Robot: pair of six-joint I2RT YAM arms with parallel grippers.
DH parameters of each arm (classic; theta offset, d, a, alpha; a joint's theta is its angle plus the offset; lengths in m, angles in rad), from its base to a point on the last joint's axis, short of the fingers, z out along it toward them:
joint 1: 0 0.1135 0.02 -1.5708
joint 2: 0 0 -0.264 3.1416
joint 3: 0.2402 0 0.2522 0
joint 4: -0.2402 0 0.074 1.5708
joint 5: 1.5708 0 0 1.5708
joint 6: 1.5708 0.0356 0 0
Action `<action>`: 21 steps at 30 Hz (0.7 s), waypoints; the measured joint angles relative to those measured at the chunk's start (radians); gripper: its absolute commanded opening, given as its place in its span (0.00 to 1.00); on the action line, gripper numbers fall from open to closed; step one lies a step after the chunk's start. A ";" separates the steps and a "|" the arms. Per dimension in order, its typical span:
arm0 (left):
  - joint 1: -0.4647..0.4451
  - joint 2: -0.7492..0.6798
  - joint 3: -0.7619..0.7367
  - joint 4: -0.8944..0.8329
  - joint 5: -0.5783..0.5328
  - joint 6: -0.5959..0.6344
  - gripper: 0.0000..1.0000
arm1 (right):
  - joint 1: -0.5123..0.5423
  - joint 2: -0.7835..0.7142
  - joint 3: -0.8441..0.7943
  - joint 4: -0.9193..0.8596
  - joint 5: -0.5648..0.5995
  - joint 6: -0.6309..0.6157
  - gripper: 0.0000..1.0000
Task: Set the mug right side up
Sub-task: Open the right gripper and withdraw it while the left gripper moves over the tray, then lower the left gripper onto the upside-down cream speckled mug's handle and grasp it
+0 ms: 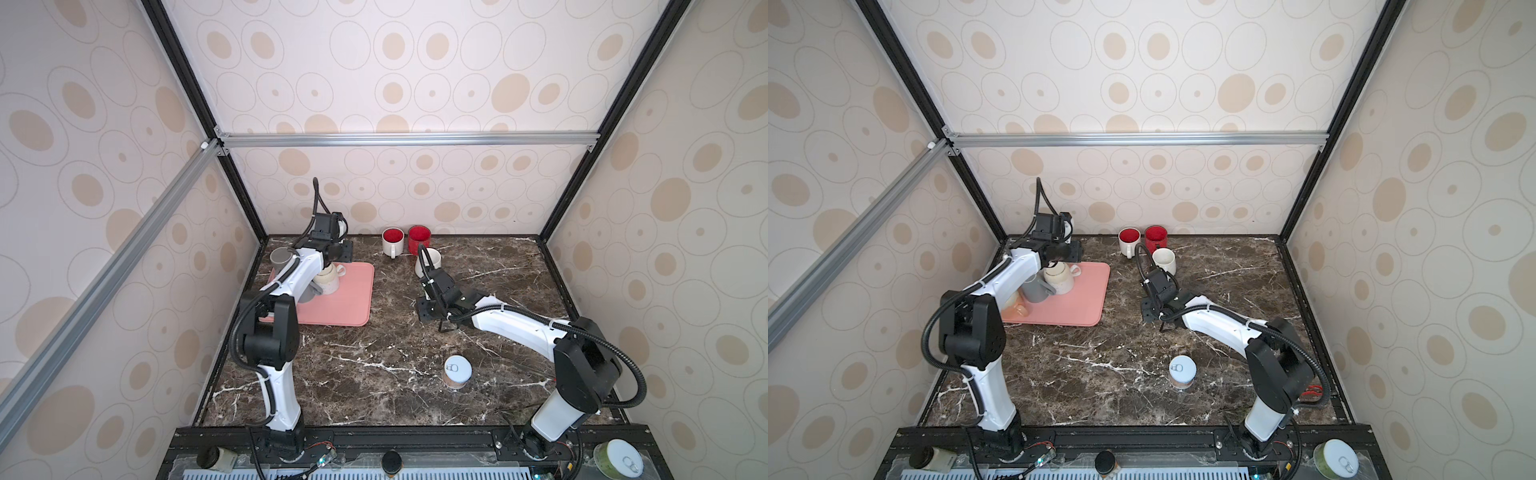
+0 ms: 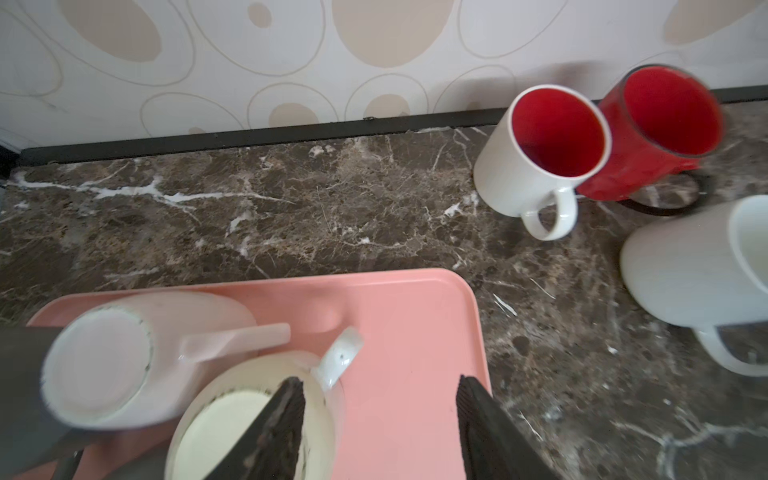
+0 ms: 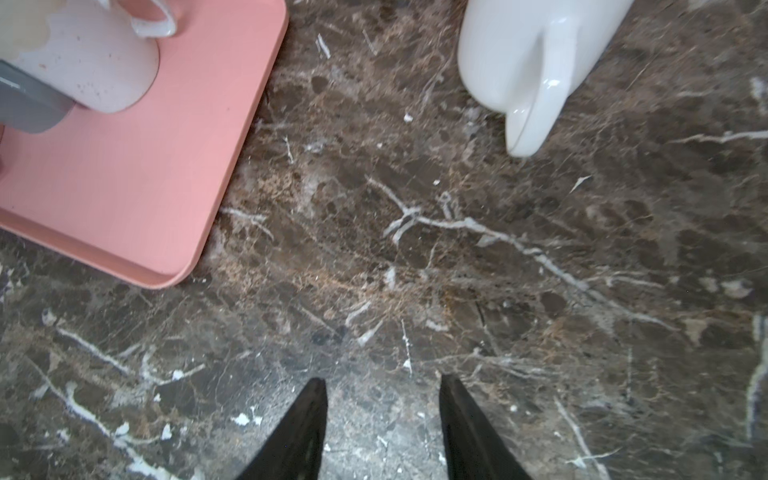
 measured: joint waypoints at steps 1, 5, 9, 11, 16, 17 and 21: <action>-0.008 0.047 0.042 -0.021 -0.023 0.006 0.59 | 0.013 0.000 -0.011 0.009 -0.004 0.009 0.48; -0.024 0.214 0.207 -0.126 -0.070 0.040 0.52 | 0.068 0.002 -0.026 0.028 -0.023 0.036 0.48; -0.031 0.350 0.381 -0.240 -0.092 0.061 0.52 | 0.100 0.008 -0.026 0.050 -0.039 0.054 0.48; -0.042 0.365 0.393 -0.281 -0.126 0.062 0.54 | 0.103 0.012 -0.026 0.058 -0.041 0.058 0.48; -0.058 0.332 0.335 -0.294 -0.200 0.060 0.55 | 0.103 0.013 -0.028 0.069 -0.038 0.058 0.48; -0.060 0.319 0.313 -0.293 -0.211 0.060 0.55 | 0.103 0.013 -0.028 0.070 -0.037 0.057 0.48; -0.070 0.265 0.216 -0.274 -0.225 0.055 0.55 | 0.103 0.013 -0.028 0.070 -0.035 0.054 0.48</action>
